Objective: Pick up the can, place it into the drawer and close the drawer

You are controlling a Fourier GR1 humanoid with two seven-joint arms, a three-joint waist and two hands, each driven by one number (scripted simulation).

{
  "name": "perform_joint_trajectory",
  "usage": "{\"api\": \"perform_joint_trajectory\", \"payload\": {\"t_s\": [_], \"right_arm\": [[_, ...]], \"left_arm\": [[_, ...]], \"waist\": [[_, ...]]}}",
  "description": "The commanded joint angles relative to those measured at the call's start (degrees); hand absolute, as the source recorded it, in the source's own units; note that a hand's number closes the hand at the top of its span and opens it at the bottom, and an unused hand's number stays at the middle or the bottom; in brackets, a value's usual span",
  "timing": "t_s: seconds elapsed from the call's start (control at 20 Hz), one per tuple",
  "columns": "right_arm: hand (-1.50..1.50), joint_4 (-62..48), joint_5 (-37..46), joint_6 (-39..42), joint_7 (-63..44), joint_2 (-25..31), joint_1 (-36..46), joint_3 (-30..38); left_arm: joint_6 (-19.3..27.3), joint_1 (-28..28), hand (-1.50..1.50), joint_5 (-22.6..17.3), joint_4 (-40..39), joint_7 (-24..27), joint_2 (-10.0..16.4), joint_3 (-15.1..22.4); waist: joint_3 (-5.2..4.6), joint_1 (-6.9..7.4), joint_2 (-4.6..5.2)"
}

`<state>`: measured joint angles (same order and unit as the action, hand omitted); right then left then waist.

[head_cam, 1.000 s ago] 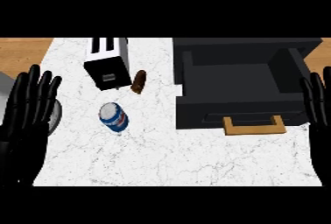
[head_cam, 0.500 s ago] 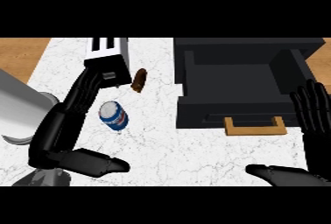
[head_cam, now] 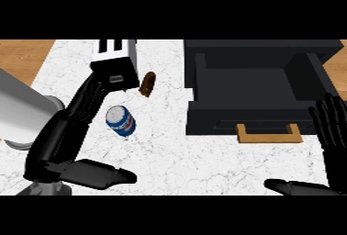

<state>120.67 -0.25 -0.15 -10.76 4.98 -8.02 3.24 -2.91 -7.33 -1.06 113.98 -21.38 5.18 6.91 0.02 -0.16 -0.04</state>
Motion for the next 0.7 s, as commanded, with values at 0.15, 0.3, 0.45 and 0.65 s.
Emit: {"api": "perform_joint_trajectory", "payload": {"t_s": [0.15,0.3,0.45,0.65], "right_arm": [[-1.5,1.8,0.4,2.3,4.2,-1.3,-5.7,-0.3],[-1.5,-2.5,-5.6,7.0,9.2,1.4,-7.5,6.4],[-1.5,-3.3,-3.4,5.5,6.5,0.8,-3.9,5.4],[-1.5,1.4,2.2,4.8,7.0,-2.8,-8.6,0.3]], "left_arm": [[-0.2,-3.4,-1.5,-2.8,-2.9,-3.0,0.5,-5.8],[2.1,-0.1,-1.5,1.9,-2.4,-1.3,-2.1,-1.2],[-1.0,-3.9,-1.5,-0.9,-12.1,3.7,-0.1,-6.4],[-1.4,-5.0,-1.5,-1.1,-12.9,4.7,-0.2,-7.1]], "waist": [[-0.02,-0.08,0.01],[0.0,-0.13,-0.01],[-0.02,-0.12,0.08],[-0.03,-0.11,0.03]]}}
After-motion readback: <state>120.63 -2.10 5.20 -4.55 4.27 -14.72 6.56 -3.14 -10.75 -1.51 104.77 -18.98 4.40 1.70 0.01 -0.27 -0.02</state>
